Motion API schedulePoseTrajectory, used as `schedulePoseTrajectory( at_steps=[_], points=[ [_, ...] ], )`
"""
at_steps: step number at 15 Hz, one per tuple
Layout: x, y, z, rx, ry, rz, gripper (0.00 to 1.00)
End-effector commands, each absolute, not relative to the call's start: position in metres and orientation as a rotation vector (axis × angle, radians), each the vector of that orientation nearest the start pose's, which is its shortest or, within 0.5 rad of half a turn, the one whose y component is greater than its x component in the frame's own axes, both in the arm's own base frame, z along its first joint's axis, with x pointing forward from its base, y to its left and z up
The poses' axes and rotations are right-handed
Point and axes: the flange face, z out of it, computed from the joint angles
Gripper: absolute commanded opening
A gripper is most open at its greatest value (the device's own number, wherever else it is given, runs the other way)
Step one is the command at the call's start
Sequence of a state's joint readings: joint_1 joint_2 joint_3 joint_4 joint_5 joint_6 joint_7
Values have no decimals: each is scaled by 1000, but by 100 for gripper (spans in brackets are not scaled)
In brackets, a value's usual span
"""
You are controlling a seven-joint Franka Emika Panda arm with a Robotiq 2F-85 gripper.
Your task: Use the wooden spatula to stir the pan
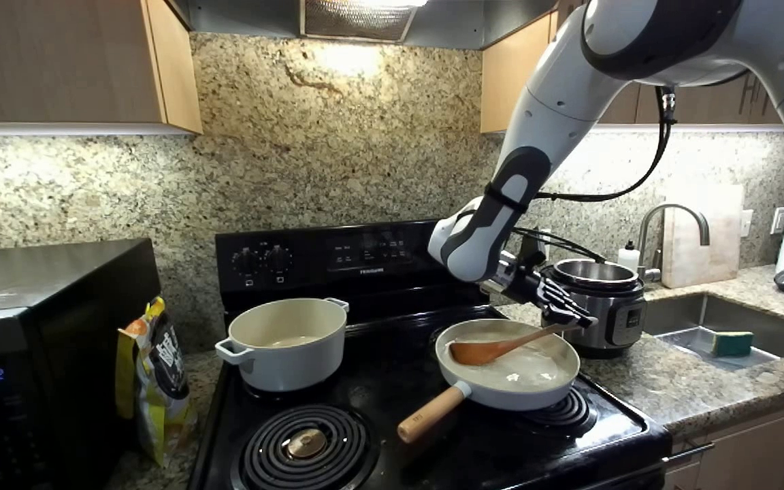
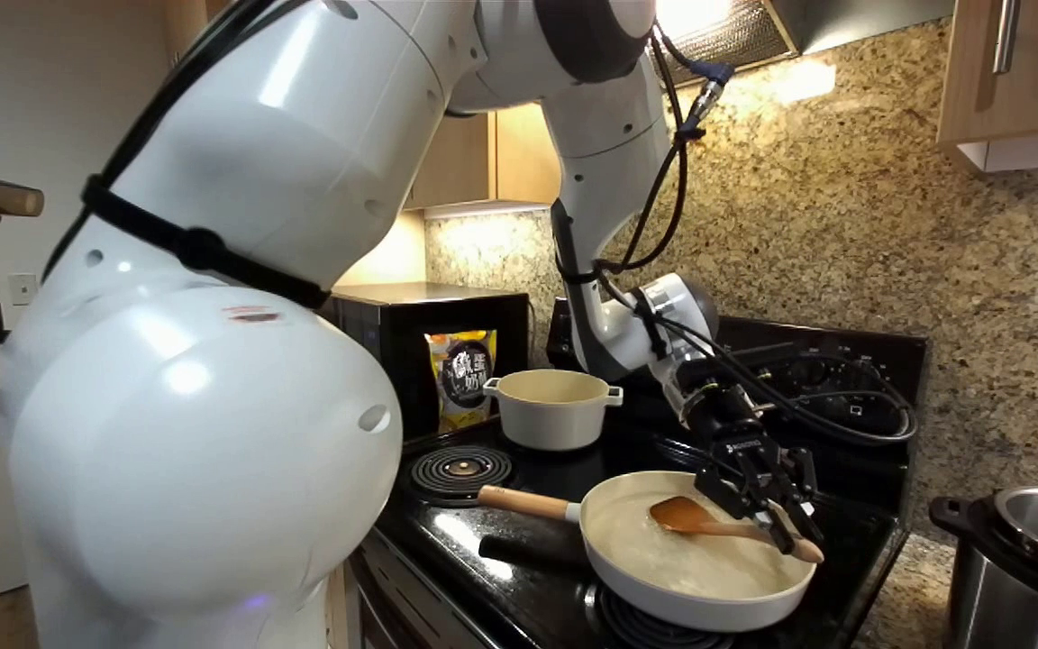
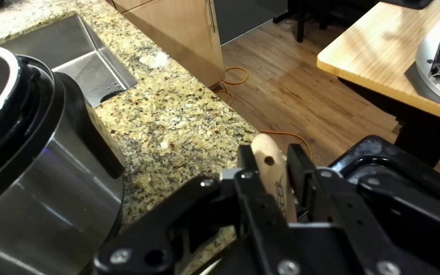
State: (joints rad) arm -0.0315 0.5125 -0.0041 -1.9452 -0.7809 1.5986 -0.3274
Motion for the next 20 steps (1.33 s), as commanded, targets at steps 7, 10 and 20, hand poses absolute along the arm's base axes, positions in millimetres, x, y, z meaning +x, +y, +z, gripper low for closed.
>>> schedulePoseTrajectory(
  at_steps=[7, 10, 20],
  points=[
    [468, -86, 167, 2059, 874, -1278, 9],
    [445, -102, 155, 2026, 890, -1302, 10],
    [443, -149, 179, 2111, 771, -1294, 10]
  ],
)
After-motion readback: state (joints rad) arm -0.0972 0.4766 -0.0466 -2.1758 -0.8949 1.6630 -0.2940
